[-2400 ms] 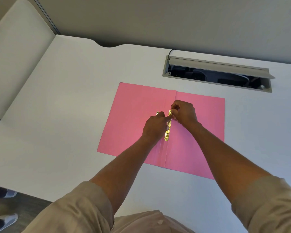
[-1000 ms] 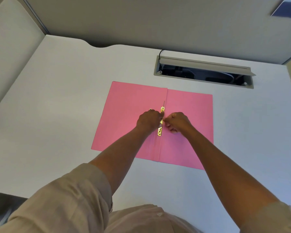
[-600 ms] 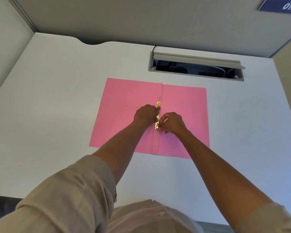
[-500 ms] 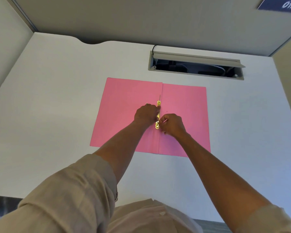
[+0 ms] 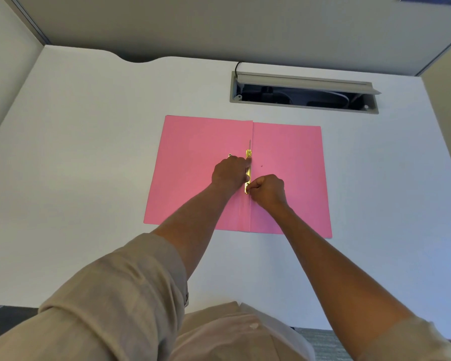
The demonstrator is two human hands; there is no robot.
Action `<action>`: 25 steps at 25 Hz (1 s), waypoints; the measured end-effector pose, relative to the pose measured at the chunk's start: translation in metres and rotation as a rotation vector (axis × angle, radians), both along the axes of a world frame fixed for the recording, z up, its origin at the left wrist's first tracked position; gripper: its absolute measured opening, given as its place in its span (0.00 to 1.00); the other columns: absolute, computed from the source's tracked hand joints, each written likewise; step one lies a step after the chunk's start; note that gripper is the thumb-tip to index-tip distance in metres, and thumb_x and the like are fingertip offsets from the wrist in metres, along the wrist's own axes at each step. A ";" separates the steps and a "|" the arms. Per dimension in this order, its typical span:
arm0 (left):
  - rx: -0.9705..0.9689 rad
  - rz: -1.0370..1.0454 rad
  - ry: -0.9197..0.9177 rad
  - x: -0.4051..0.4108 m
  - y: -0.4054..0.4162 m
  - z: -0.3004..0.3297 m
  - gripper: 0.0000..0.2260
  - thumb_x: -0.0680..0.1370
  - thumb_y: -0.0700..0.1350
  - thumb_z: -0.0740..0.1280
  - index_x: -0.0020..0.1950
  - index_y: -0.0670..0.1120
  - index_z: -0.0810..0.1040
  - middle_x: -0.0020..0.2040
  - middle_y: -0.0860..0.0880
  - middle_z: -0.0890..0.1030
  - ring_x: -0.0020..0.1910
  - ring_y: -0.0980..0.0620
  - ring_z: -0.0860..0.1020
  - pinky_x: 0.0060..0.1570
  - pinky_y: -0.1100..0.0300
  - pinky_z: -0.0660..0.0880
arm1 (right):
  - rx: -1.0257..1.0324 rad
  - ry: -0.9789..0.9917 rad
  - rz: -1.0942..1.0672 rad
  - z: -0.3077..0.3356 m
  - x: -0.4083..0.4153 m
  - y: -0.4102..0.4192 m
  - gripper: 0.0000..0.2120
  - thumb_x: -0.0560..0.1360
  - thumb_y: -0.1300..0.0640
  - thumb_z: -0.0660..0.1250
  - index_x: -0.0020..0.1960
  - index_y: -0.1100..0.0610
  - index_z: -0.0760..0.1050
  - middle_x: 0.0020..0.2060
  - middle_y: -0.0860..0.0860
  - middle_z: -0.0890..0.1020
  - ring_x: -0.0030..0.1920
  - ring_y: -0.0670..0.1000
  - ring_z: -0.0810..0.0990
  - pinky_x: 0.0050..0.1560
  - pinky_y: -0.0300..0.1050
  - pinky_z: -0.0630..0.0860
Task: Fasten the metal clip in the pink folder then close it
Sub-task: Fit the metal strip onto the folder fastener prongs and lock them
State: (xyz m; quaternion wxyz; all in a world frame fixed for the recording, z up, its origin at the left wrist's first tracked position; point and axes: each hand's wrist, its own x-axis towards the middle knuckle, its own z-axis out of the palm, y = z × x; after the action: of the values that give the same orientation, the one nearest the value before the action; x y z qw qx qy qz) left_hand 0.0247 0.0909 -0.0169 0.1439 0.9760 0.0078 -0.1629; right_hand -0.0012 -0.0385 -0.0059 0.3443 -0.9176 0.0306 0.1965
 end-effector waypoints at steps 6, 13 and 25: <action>0.007 -0.023 0.018 0.004 0.002 -0.001 0.25 0.76 0.52 0.71 0.72 0.51 0.71 0.55 0.44 0.81 0.57 0.41 0.79 0.43 0.53 0.73 | 0.123 0.066 -0.193 -0.005 -0.007 0.001 0.06 0.73 0.62 0.70 0.44 0.59 0.87 0.40 0.57 0.87 0.45 0.59 0.85 0.54 0.53 0.82; 0.025 -0.039 -0.005 0.005 0.001 -0.002 0.26 0.73 0.55 0.72 0.70 0.51 0.73 0.54 0.44 0.81 0.55 0.41 0.79 0.41 0.54 0.71 | 0.131 0.042 -0.303 -0.011 -0.016 0.003 0.06 0.74 0.59 0.70 0.41 0.57 0.85 0.38 0.55 0.87 0.43 0.58 0.85 0.51 0.55 0.83; 0.058 -0.072 -0.041 0.005 0.002 -0.006 0.27 0.74 0.53 0.72 0.72 0.51 0.71 0.51 0.44 0.81 0.52 0.41 0.80 0.39 0.55 0.70 | 0.098 -0.080 -0.293 -0.018 -0.026 0.014 0.03 0.74 0.60 0.69 0.45 0.60 0.80 0.39 0.53 0.84 0.38 0.54 0.78 0.39 0.42 0.74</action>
State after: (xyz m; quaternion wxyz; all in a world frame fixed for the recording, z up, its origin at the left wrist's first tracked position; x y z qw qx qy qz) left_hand 0.0297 0.0929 -0.0225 0.1099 0.9826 -0.0257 -0.1476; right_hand -0.0270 -0.0244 -0.0238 0.4147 -0.8924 0.1409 0.1087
